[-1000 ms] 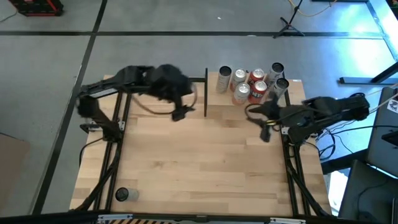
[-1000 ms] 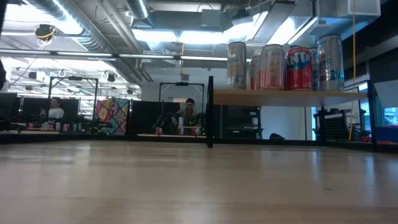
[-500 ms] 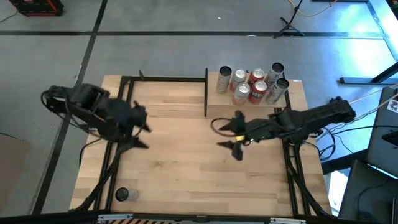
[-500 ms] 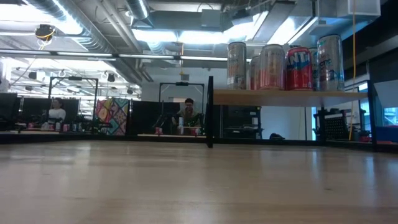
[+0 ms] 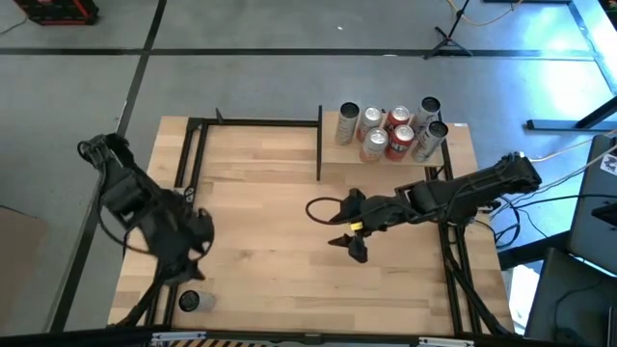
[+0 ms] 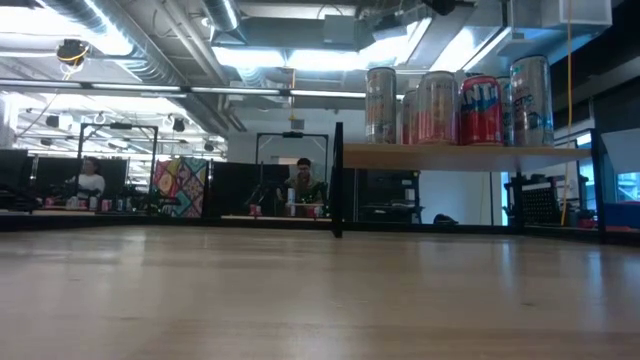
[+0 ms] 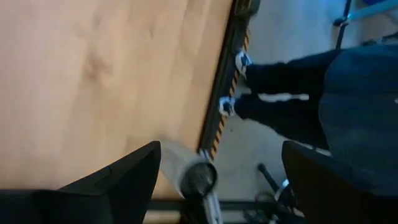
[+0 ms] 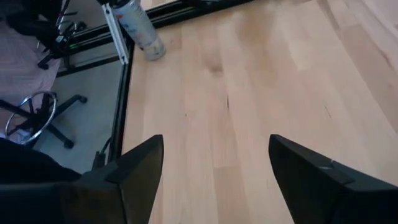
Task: Place canned beverage on shelf
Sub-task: Put the white yellow soda can on the shelf aligned with the other white yellow soda can
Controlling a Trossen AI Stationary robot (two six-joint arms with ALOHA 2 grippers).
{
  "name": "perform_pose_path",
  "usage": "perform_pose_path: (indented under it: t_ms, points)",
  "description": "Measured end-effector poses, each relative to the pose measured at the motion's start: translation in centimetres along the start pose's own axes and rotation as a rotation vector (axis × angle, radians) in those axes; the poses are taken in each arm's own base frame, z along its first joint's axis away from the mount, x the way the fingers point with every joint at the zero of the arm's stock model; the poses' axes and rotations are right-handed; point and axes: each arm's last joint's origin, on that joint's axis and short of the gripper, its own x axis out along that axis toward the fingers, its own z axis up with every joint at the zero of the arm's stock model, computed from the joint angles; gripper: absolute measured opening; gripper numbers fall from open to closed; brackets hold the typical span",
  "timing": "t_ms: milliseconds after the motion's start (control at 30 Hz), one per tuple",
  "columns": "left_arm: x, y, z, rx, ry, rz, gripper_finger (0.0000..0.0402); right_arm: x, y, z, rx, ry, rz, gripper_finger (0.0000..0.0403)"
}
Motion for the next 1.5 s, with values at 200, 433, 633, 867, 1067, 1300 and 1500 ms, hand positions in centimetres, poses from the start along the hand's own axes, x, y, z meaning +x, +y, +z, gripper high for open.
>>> perform_pose_path:
  t_ms: [200, 433, 633, 867, 1067, 1300, 1500]
  points:
    - [2.2, -2.0, -2.4, -0.123, 0.093, 0.041, 0.0323, -0.3, 0.3, 0.1, -0.028, 0.033, 0.056, 0.028]
    - [4.6, -3.7, -5.0, -0.202, 0.166, 0.118, 0.0323, -0.3, 0.2, -0.2, -0.087, 0.084, 0.077, 0.028]
    - [6.7, -4.5, -7.0, -0.168, 0.192, 0.219, 0.0323, -0.3, 0.1, -0.3, -0.119, 0.093, 0.074, 0.028]
    - [9.0, -4.5, -7.8, -0.079, 0.212, 0.358, 0.0323, -0.3, 0.1, -0.4, -0.155, 0.095, 0.065, 0.028]
    - [10.7, -4.9, -8.1, 0.04, 0.215, 0.393, 0.0323, -0.3, 0.0, -0.5, -0.155, 0.108, 0.057, 0.028]
    - [12.3, -5.1, -8.3, 0.128, 0.216, 0.437, 0.0323, -0.3, 0.0, -0.5, -0.128, 0.109, 0.055, 0.028]
    - [12.9, -5.2, -8.4, 0.142, 0.218, 0.441, 0.0323, -0.3, 0.0, -0.5, -0.102, 0.106, 0.054, 0.028]
